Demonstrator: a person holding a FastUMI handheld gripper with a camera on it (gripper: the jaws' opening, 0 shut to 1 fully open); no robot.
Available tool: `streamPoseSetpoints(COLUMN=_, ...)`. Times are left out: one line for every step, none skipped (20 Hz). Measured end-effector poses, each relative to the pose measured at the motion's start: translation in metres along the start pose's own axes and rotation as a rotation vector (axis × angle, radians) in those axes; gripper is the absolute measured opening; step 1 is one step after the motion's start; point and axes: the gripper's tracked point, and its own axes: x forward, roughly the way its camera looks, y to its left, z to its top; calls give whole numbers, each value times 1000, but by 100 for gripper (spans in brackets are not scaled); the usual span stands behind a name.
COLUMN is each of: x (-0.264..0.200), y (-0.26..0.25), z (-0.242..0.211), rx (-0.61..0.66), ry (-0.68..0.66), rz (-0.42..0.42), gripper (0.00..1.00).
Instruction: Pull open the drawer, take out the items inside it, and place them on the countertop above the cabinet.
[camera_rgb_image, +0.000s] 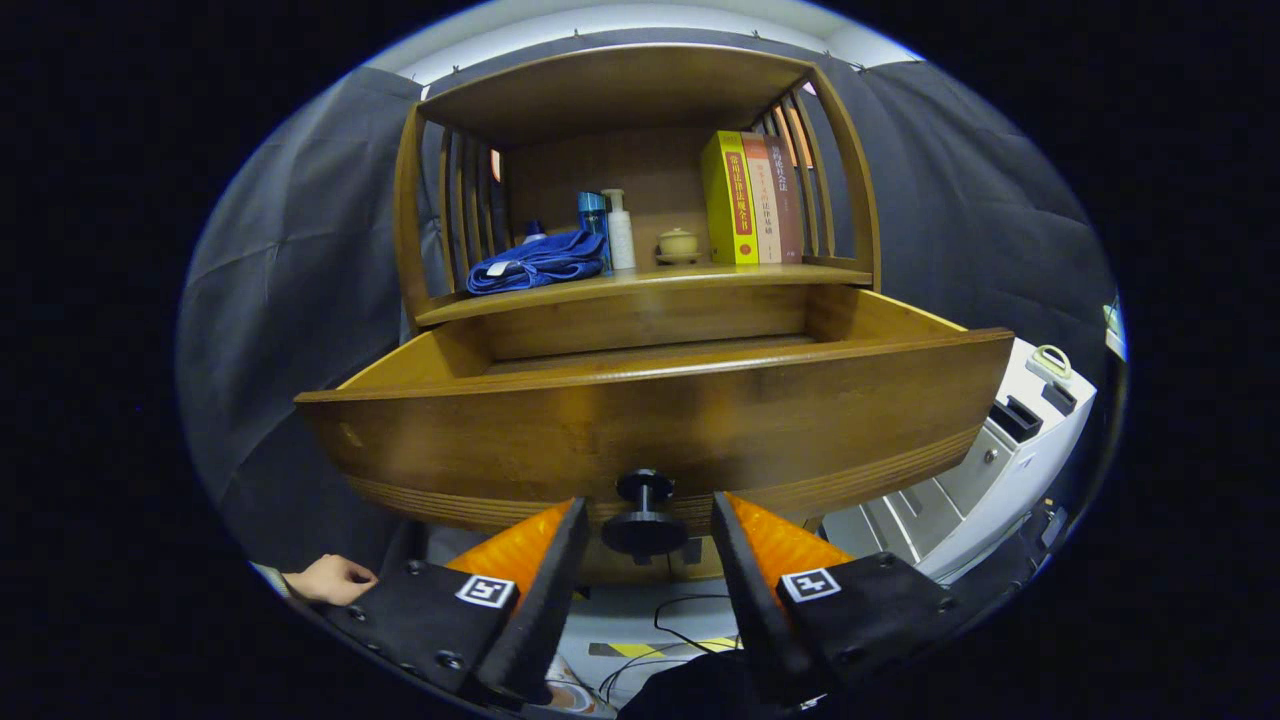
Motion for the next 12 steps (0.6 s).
streamPoseSetpoints(x=0, y=0, z=0, rx=-2, ry=2, rz=-2, gripper=87)
streamPoseSetpoints(x=-1, y=-1, z=0, rx=-2, ry=4, rz=-5, gripper=91)
streamPoseSetpoints(x=-3, y=0, z=0, rx=0, ry=5, rz=-5, gripper=95)
streamPoseSetpoints(x=-5, y=1, z=3, rx=2, ry=5, rz=-1, gripper=97)
streamPoseSetpoints(x=-10, y=1, z=8, rx=2, ry=1, rz=-1, gripper=97)
streamPoseSetpoints(x=-16, y=1, z=16, rx=2, ry=-12, rz=-2, gripper=97)
streamPoseSetpoints(x=-21, y=3, z=26, rx=4, ry=-30, rz=3, gripper=97)
streamPoseSetpoints(x=-26, y=5, z=37, rx=4, ry=-45, rz=6, gripper=97)
streamPoseSetpoints(x=-30, y=5, z=49, rx=4, ry=-53, rz=7, gripper=97)
streamPoseSetpoints(x=-34, y=7, z=61, rx=5, ry=-62, rz=13, gripper=97)
streamPoseSetpoints(x=-35, y=8, z=77, rx=9, ry=-81, rz=19, gripper=97)
streamPoseSetpoints(x=-33, y=8, z=90, rx=7, ry=-95, rz=24, gripper=97)
